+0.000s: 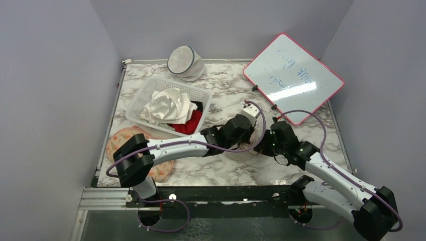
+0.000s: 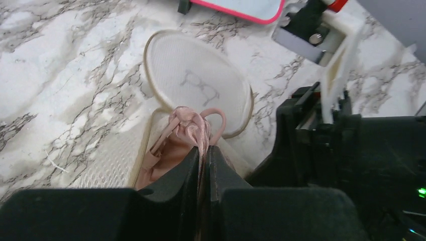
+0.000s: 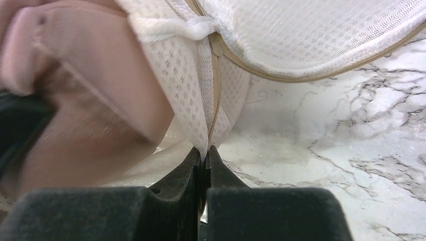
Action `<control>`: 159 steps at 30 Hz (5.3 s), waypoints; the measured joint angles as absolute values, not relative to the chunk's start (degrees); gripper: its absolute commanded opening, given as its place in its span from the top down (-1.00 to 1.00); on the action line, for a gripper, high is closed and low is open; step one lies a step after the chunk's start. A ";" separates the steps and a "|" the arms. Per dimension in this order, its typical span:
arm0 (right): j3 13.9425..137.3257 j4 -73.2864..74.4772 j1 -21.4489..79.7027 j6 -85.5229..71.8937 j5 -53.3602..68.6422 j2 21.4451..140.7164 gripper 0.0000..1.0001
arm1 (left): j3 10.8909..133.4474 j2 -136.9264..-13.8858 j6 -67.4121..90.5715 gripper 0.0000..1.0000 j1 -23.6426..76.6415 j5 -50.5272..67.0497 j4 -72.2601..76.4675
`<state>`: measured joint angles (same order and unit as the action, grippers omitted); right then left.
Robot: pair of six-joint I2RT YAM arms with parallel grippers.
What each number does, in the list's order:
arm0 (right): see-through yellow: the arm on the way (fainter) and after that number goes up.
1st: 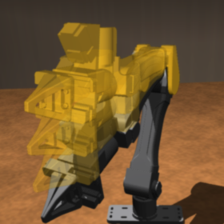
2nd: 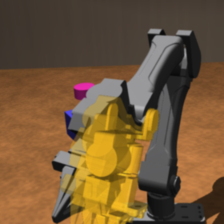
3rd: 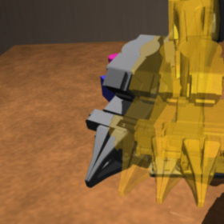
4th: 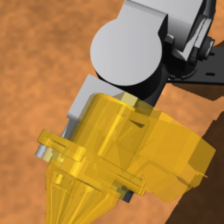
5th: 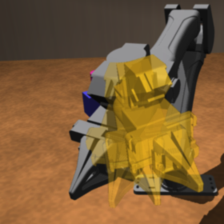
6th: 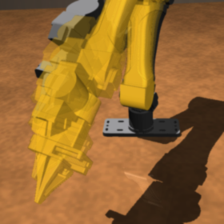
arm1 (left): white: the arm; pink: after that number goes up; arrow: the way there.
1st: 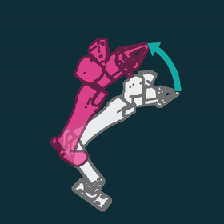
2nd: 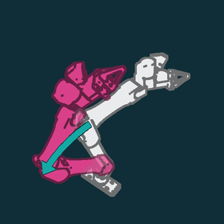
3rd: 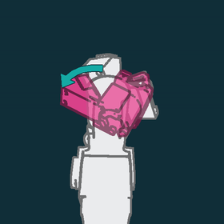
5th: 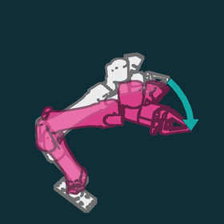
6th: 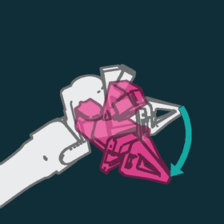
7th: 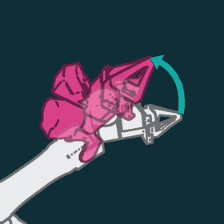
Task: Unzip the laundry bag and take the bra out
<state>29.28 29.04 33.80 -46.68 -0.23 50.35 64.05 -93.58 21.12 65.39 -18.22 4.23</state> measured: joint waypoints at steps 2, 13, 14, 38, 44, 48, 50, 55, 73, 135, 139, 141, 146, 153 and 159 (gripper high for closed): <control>29.17 28.58 33.80 -46.70 0.51 50.37 0.99 | 63.94 -92.05 21.21 1.00 65.36 -16.62 4.32; 30.79 31.70 33.80 -46.78 -0.93 47.18 0.98 | 55.66 -85.71 19.42 1.00 65.39 -4.21 9.96; 30.96 31.79 33.80 -46.72 -1.04 47.18 0.98 | 55.35 -84.88 19.29 1.00 65.39 -3.09 10.33; 32.29 33.30 33.80 -45.98 -2.63 46.85 0.96 | 72.14 -69.82 13.15 1.00 51.27 -13.65 -12.69; 32.29 33.26 33.80 -45.98 -2.50 46.81 0.96 | 74.61 -69.82 8.78 1.00 42.76 -23.18 -19.77; 32.29 33.21 33.80 -46.00 -2.31 46.81 0.96 | 74.72 -70.83 6.15 1.00 37.91 -24.03 -20.16; 32.29 33.21 33.80 -46.00 -2.24 46.83 0.96 | 74.72 -72.29 4.86 1.00 36.32 -25.02 -20.08; 32.29 33.17 33.80 -45.98 -2.17 47.35 0.96 | 72.12 -76.55 1.13 1.00 35.11 -25.65 -16.93; 32.29 32.95 33.80 -45.78 -1.63 49.71 0.95 | 55.02 -90.67 -4.99 1.00 34.20 -26.48 -2.11; 36.27 28.10 4.03 -39.88 13.28 58.61 -0.65 | 43.57 -67.90 -6.26 -0.95 36.05 -22.94 11.14; 31.53 24.18 0.03 -39.77 17.04 60.16 -0.61 | 43.57 -67.90 -6.26 -0.96 36.10 -22.94 11.11; 28.91 22.02 -1.48 -39.81 18.22 60.45 -0.53 | 43.57 -67.90 -6.24 -0.96 36.10 -22.96 11.14; 23.88 15.57 -2.63 -40.49 21.21 62.74 -0.30 | 43.57 -67.90 -6.26 -0.96 36.10 -22.94 11.14; 19.40 4.73 -2.66 -43.83 25.17 65.58 -0.07 | 43.57 -67.94 -6.24 -0.96 36.10 -22.94 11.11; 12.29 -9.82 -2.74 -49.76 27.81 66.96 0.42 | 43.57 -67.94 -6.22 -0.96 36.12 -22.94 11.14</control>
<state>12.29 -9.82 -2.74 -49.76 27.81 66.96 43.57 -67.94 -6.22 36.12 -22.94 11.14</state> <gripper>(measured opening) 0.412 0.980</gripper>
